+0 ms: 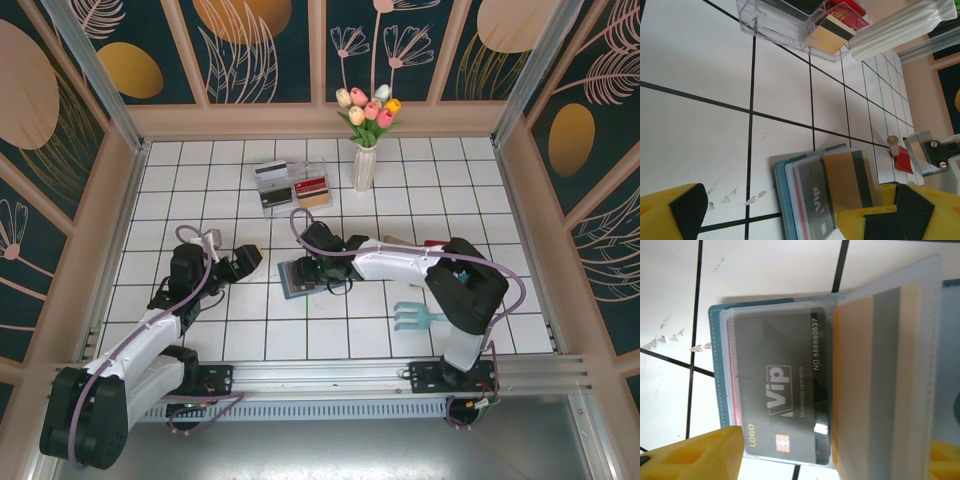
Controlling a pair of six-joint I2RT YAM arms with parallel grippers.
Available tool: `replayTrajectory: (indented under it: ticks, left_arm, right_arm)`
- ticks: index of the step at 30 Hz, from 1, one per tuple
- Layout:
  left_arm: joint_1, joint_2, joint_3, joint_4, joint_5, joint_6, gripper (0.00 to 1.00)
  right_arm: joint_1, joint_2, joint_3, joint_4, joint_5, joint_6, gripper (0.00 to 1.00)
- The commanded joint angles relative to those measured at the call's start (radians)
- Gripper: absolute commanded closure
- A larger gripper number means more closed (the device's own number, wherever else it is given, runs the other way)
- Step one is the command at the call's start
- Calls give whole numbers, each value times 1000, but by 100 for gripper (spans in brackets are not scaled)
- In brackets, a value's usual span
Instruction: Take the credit cards out of the card holder
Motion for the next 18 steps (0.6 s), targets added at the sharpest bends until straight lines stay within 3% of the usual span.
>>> replayTrajectory:
  ticks: [1, 10, 18]
  left_arm:
    - [4, 1, 6, 64, 47, -27, 2]
    - [4, 5, 15, 84, 94, -47, 1]
    - [3, 22, 5, 153, 166, -80, 2]
  right_arm:
    - [-15, -53, -30, 38, -21, 9, 38]
    - [-65, -131, -116, 97, -51, 18, 45]
    - [-122, -174, -210, 198, -114, 46, 68]
